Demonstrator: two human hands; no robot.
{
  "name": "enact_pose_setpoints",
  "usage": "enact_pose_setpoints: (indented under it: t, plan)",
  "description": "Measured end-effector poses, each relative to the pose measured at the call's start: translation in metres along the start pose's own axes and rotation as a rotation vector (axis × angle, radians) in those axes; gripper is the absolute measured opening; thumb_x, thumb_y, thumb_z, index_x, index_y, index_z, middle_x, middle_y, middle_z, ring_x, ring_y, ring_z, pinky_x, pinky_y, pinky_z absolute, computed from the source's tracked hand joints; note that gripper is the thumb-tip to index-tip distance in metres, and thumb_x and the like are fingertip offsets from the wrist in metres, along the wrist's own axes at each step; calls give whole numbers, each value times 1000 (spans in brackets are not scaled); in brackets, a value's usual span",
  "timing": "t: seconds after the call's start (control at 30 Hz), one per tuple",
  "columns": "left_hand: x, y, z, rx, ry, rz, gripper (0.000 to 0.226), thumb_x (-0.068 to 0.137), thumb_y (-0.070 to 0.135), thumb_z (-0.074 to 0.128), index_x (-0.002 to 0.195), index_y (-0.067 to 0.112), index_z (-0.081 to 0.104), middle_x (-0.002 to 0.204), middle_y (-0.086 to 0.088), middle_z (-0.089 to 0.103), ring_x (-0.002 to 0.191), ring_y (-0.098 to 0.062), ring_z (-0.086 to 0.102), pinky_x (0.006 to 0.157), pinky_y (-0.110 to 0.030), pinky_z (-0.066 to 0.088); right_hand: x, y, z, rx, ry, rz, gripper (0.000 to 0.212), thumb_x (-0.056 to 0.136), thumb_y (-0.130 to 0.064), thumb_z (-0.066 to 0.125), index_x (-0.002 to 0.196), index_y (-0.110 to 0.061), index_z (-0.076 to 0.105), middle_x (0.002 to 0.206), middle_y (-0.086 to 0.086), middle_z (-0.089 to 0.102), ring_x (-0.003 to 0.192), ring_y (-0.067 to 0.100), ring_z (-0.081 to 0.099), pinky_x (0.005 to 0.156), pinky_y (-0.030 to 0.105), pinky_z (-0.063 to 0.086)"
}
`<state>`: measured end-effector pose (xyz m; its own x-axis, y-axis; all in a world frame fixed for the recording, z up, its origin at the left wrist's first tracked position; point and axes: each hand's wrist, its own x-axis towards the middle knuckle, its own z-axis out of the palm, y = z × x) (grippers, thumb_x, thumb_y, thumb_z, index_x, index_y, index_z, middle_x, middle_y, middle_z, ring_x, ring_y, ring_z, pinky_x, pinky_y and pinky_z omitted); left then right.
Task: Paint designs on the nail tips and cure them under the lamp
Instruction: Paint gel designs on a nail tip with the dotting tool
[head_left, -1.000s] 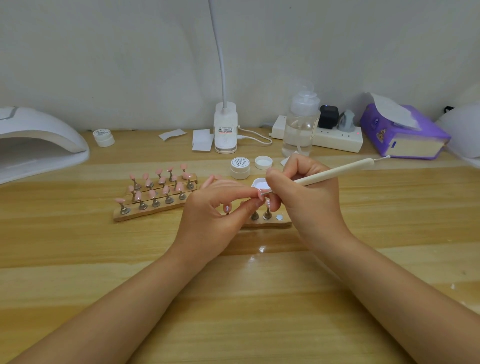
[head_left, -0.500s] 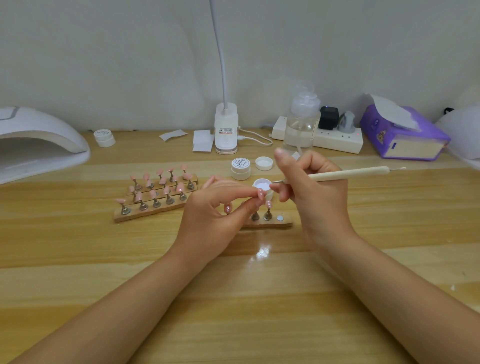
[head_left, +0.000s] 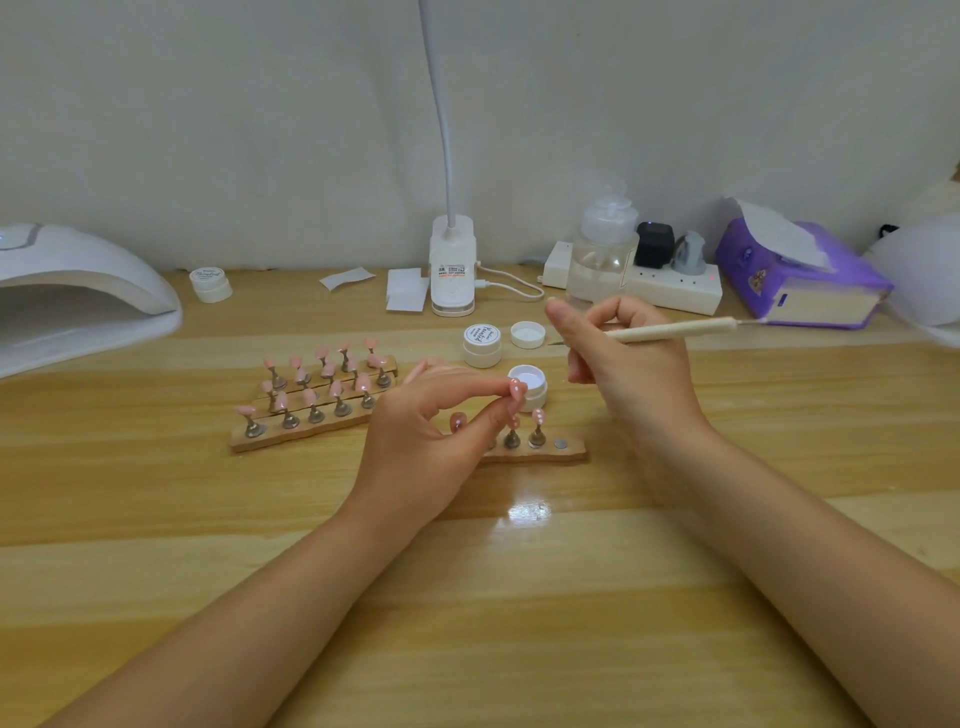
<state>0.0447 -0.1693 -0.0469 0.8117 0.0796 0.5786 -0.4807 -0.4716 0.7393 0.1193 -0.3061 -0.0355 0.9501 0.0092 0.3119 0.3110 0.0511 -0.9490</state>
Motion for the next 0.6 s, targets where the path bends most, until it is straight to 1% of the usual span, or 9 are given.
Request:
enact_pose_setpoints:
  t: [0.13,0.23,0.3,0.37,0.47,0.6]
  plan:
    - [1,1,-1,-1,18,1,11,76,27,65,83,21,71,75,13,69,78,-3,63,102,-52,33,10,2,5,-147,-40,-48,40,73,-30,76,55,-16,43,38,-6,49,37,3,44,46,15,40]
    - [1,1,0,-11,38,-3,8,76,27,68,84,25,69,76,12,69,80,-5,64,101,-53,34,12,11,8,-224,13,-64,42,70,-33,78,52,-16,44,44,-5,48,41,2,42,47,14,37]
    - [2,1,0,-16,49,-11,9,76,27,69,84,27,69,76,14,69,81,-4,64,102,-51,34,12,18,10,-231,51,-75,44,70,-31,79,49,-17,43,46,-5,46,44,1,41,47,12,34]
    - [1,2,0,-16,52,-7,12,75,26,67,87,27,68,79,15,69,81,-5,64,100,-54,36,11,23,10,-239,65,-94,45,72,-27,78,49,-17,41,45,-8,42,43,1,39,47,12,32]
    - [2,1,0,-19,57,-2,14,74,29,66,89,27,67,82,16,69,81,-4,64,95,-57,40,11,29,10,-249,65,-129,44,75,-21,75,48,-17,40,46,-9,41,44,1,38,49,13,32]
    - [2,0,0,-6,61,8,16,74,27,66,89,27,67,82,16,68,81,-4,65,95,-56,39,12,33,10,-262,49,-140,44,76,-18,73,48,-17,40,40,-13,42,45,0,40,48,11,32]
